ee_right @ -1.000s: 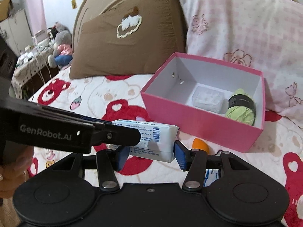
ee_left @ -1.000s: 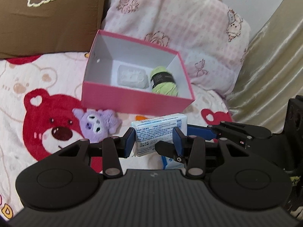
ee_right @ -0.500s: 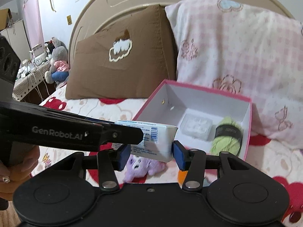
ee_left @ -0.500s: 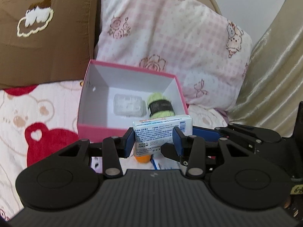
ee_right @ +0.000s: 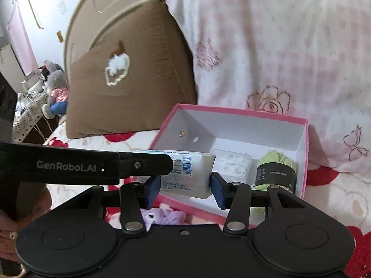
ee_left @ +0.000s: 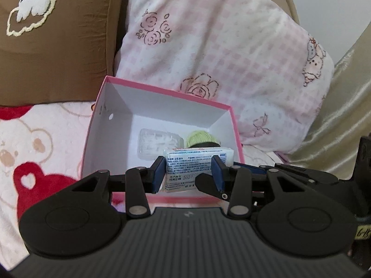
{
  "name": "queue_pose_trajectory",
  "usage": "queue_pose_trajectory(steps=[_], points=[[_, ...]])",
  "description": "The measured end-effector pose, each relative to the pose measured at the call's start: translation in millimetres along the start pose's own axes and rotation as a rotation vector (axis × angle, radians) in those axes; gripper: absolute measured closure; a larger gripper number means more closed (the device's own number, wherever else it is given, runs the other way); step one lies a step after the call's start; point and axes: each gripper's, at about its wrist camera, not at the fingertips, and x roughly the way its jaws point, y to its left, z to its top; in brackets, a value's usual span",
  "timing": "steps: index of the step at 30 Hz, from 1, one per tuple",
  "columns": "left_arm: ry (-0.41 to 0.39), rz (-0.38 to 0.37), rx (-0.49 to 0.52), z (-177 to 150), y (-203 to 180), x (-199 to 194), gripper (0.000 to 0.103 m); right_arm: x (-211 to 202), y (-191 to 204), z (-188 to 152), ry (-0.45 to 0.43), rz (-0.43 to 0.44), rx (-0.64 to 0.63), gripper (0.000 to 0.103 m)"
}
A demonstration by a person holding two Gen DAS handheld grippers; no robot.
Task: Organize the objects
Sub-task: 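Lower the soap bar into the pink box beside the floss box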
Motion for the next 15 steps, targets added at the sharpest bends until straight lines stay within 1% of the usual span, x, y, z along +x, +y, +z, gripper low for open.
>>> queue_pose_trajectory(steps=[3,7,10,12,15], points=[[0.003,0.017,-0.048,-5.5,6.8,22.8,0.062,20.0,-10.9,-2.4,0.027,-0.010,0.034,0.051],[0.043,0.017,-0.102,-7.9,25.0,54.4,0.062,46.5,-21.5,-12.4,0.054,-0.044,0.067,0.052],[0.063,0.016,-0.127,-7.8,37.6,72.7,0.062,62.5,-31.1,-15.5,0.078,-0.036,0.103,0.056],[0.077,0.008,-0.147,-7.3,45.3,84.1,0.062,72.3,-34.4,-14.4,0.091,-0.044,0.103,0.059],[0.087,0.018,-0.149,-6.3,50.3,99.0,0.062,86.9,-36.7,-14.8,0.116,-0.068,0.094,0.059]])
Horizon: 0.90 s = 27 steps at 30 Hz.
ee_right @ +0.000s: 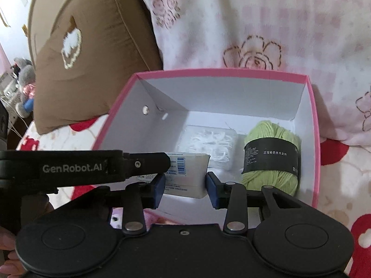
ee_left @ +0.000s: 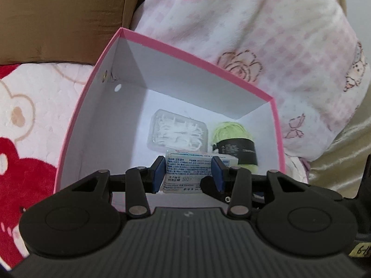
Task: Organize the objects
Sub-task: 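Lower the soap bar into the pink box beside the floss box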
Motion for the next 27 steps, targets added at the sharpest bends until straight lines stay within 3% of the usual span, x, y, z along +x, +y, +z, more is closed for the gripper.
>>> queue_pose_trajectory(steps=[6,17,21,27], points=[[0.059,0.051,0.010,3.5,5.4,30.7,0.061,26.7,-7.6,1.6,0.055,-0.021,0.016,0.062],[0.112,0.053,-0.043,5.5,16.9,63.9,0.061,57.6,-23.2,4.1,0.114,-0.044,0.044,0.062],[0.102,0.058,-0.063,2.4,15.4,69.6,0.061,62.2,-26.6,3.4,0.149,-0.070,0.071,0.062],[0.102,0.044,-0.102,2.1,18.7,73.1,0.061,64.3,-25.8,5.0,0.132,-0.107,0.064,0.062]])
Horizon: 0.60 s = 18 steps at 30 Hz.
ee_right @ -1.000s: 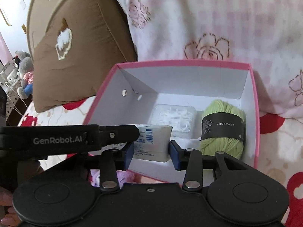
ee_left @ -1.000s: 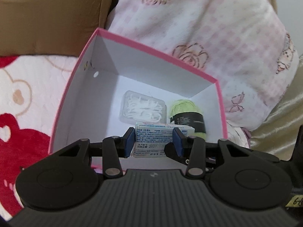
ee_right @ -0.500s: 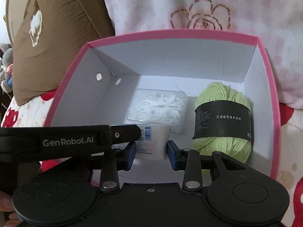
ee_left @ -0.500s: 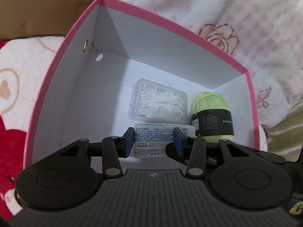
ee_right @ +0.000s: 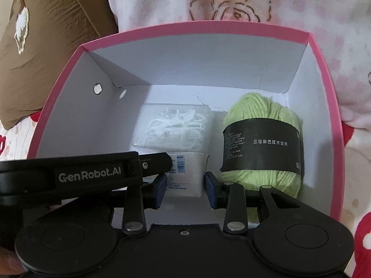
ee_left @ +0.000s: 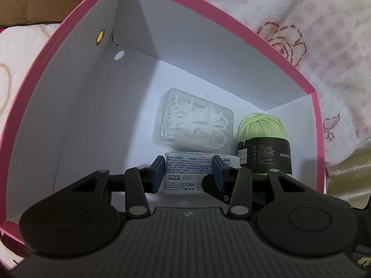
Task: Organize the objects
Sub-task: 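Lower the soap bar into the pink box beside the floss box, then open the left gripper to release the soap bar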
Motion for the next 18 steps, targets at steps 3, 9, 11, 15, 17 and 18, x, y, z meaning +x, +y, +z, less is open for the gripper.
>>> queue_pose_trajectory(steps=[3,9,11,15,17,18], points=[[0.000,-0.003,-0.001,0.6,0.2,0.2,0.061,1.1,1.8,0.7,-0.006,-0.022,-0.022,0.064],[0.004,0.010,0.013,-5.6,-0.8,-0.1,0.061,0.2,2.0,-4.2,-0.034,-0.076,-0.045,0.081],[0.003,0.006,0.008,-6.3,-0.7,0.4,0.061,1.4,-0.6,-4.5,-0.028,-0.061,-0.036,0.082],[0.003,0.011,0.004,-8.0,-3.7,2.0,0.070,-11.1,5.2,-10.9,-0.078,-0.055,-0.072,0.080],[0.006,0.008,0.003,-9.5,-7.1,3.8,0.070,-22.6,6.1,-15.0,-0.099,-0.037,-0.088,0.079],[0.005,0.009,0.001,-9.8,-8.6,4.2,0.070,-27.8,4.0,-16.6,-0.103,-0.023,-0.084,0.078]])
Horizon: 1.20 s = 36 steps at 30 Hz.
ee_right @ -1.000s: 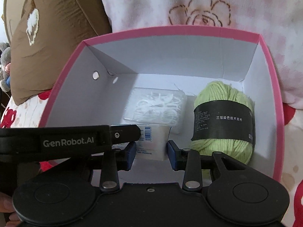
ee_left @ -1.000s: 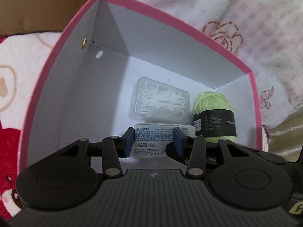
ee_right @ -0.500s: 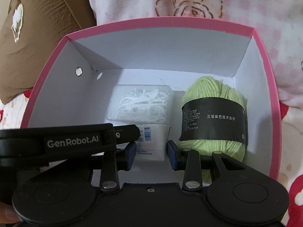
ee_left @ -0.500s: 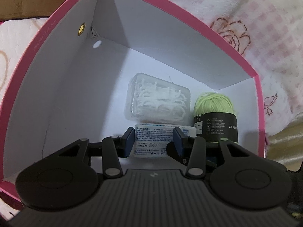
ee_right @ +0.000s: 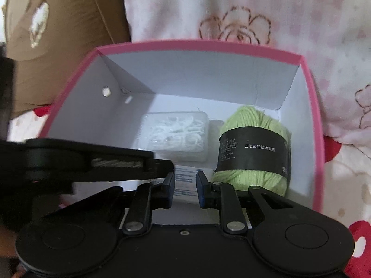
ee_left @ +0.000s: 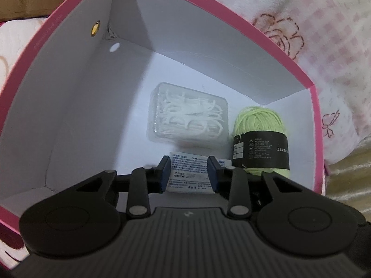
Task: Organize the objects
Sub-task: 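Open the left gripper to release the soap bar, then withdraw the left tool from the box toward the orange makeup sponge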
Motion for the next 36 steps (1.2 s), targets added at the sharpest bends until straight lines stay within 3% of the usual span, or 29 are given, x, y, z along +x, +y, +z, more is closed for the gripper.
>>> queue_pose_trajectory(steps=[9,13,18,27,36], points=[[-0.008,-0.022,0.006,-1.8,-12.1,0.1,0.067,-29.8,-12.7,-10.8,-0.016,0.079,0.012,0.075],[-0.006,0.004,0.065,-0.1,-18.2,-12.2,0.064,-41.9,-7.2,-14.3,-0.035,0.109,-0.008,0.072],[-0.004,0.005,0.119,-3.8,-20.9,-50.9,0.062,-60.8,2.8,-19.6,-0.061,0.116,-0.056,0.064],[-0.034,0.083,0.252,-21.2,-39.3,-130.6,0.051,-106.9,21.5,-34.3,-0.124,0.098,-0.164,0.049],[-0.045,0.109,0.328,-43.1,-62.2,-189.9,0.041,-143.8,34.5,-46.9,-0.156,0.071,-0.230,0.042]])
